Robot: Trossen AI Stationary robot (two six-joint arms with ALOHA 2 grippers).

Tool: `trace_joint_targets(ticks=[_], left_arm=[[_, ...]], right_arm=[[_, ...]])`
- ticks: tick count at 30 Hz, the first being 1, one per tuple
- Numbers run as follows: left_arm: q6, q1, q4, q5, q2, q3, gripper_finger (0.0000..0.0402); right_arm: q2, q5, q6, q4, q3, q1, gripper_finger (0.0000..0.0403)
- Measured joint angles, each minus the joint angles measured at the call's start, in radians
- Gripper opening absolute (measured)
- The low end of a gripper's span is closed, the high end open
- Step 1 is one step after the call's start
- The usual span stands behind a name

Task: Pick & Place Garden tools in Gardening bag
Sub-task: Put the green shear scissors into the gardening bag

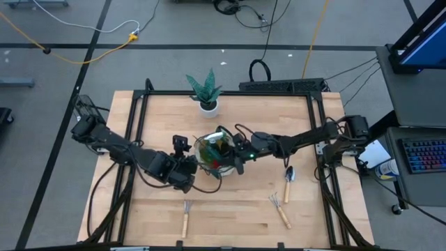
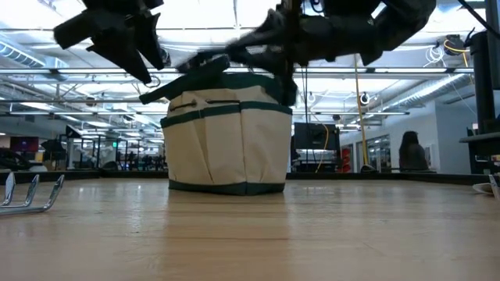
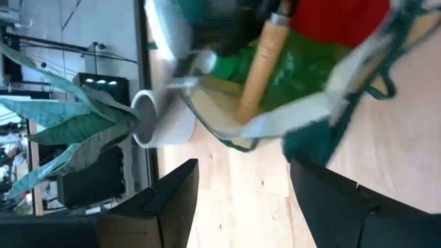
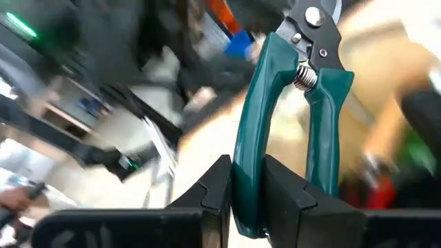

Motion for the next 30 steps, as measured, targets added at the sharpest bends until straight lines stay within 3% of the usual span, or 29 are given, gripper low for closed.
trace_joint_targets(ticks=[5,12,22,25,30], left_arm=[[0.103,0.026,0.108,-0.029,0.000,0.000,0.0237],[0.402,0.043,0.396,-0.015,0.000,0.000,0.0237],[0.505,0.169,0.472,0.252,0.000,0.000,0.0235],[0.542,0.180,0.472,0.295,0.000,0.000,0.0216],[0.572,0.203,0.473,0.300,0.000,0.000,0.0153]], right_arm=[[-0.005,0.001,-0.023,-0.060,-0.002,0.001,0.0050],[-0.004,0.000,-0.029,-0.062,-0.002,0.000,0.0050],[-0.003,0.000,-0.044,-0.062,-0.002,0.000,0.0050],[-0.003,0.000,-0.046,-0.063,-0.002,0.000,0.0050],[-0.003,0.000,-0.049,-0.063,-0.002,0.000,0.0050]])
